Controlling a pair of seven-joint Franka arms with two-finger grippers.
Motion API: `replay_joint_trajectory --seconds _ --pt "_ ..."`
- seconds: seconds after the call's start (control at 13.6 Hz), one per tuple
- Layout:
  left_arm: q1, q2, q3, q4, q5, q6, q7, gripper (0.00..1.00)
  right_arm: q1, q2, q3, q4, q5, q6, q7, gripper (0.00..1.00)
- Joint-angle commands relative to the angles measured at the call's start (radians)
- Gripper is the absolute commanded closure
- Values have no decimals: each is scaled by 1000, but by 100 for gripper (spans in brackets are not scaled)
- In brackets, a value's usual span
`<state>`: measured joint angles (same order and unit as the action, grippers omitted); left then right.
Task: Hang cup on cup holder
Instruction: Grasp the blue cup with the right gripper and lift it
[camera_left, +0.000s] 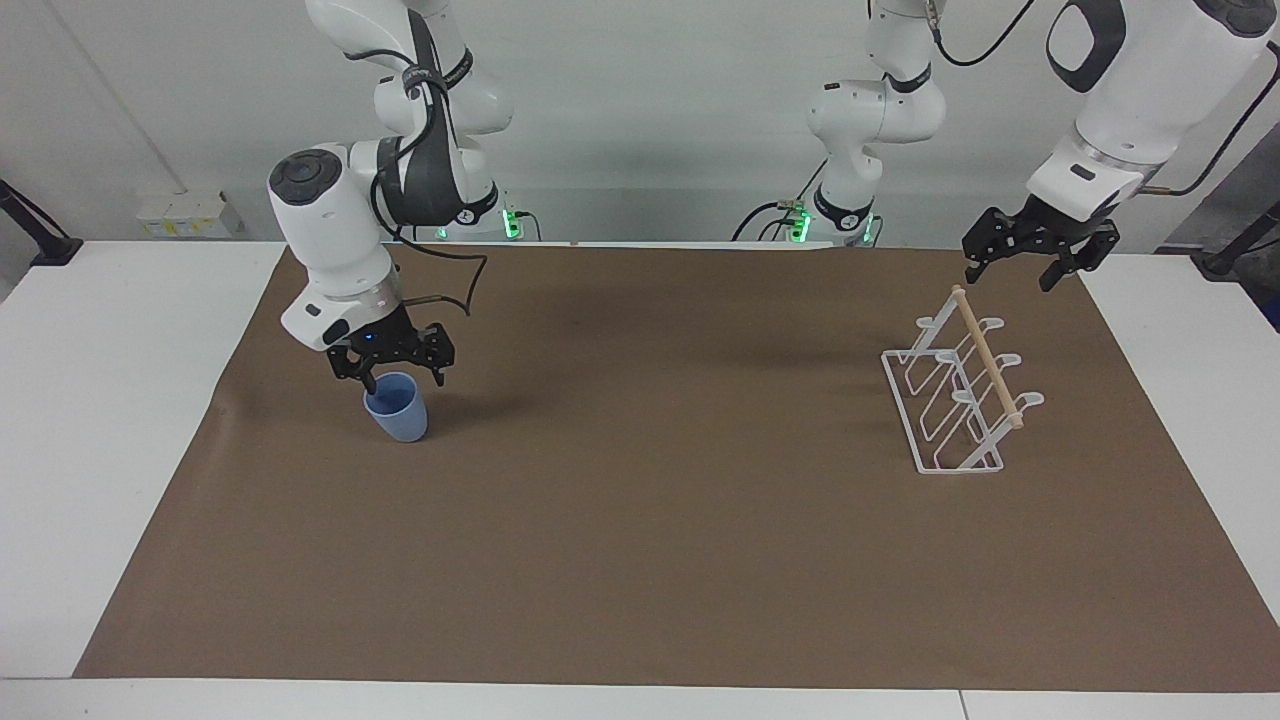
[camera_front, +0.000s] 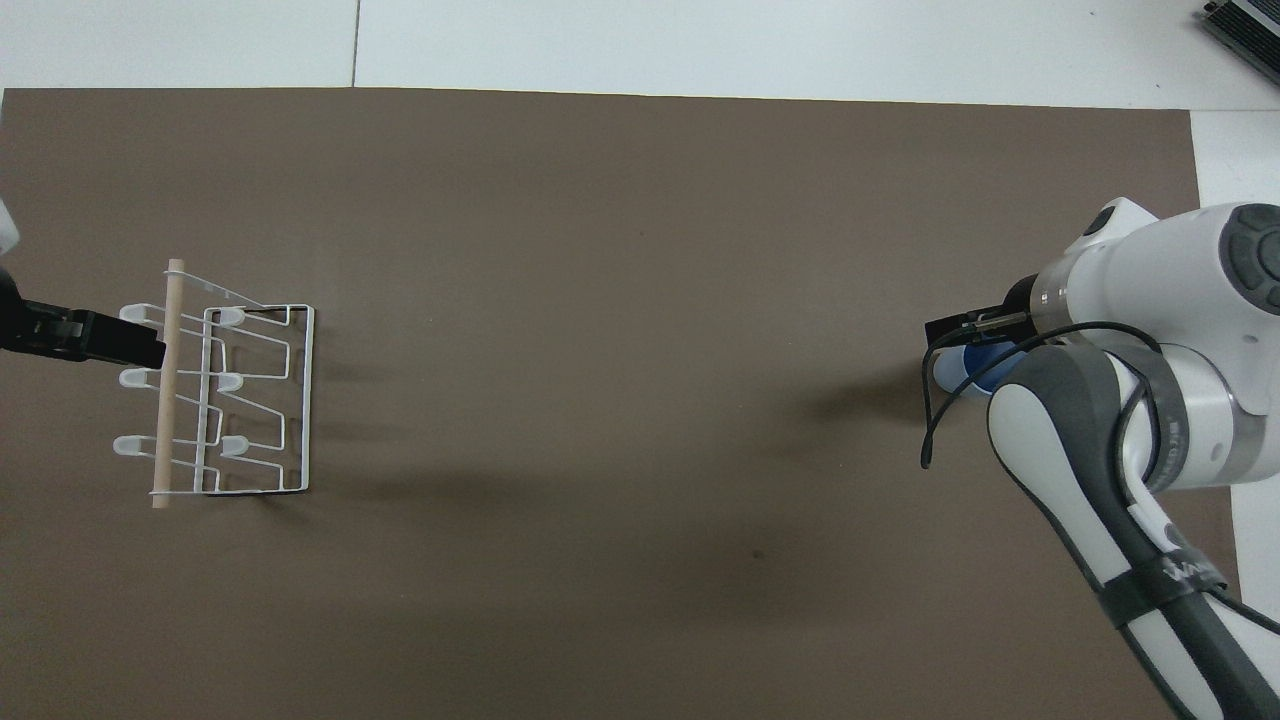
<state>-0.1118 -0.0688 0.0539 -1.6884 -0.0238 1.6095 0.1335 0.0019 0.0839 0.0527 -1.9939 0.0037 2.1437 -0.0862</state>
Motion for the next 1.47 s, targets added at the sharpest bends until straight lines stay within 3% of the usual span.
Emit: replay_joint_trajectory --seconds 0.0,0.73,0.88,1.17,1.39 --pt "-6 -9 -19 1 -8 9 -6 0 -10 0 4 -55 16 51 -3 0" --pt "-12 -12 -39 4 -8 9 0 0 -26 -12 4 -166 18 128 -3 0" --pt "-12 -14 -40 0 -8 4 2 0 -26 -13 4 -167 18 128 -3 14" --pt "-12 -17 -40 -2 -8 6 0 0 -26 -13 4 -167 18 121 -3 73" --pt "-11 -17 -39 -2 -8 3 -5 0 -26 -13 3 -167 16 114 -3 100"
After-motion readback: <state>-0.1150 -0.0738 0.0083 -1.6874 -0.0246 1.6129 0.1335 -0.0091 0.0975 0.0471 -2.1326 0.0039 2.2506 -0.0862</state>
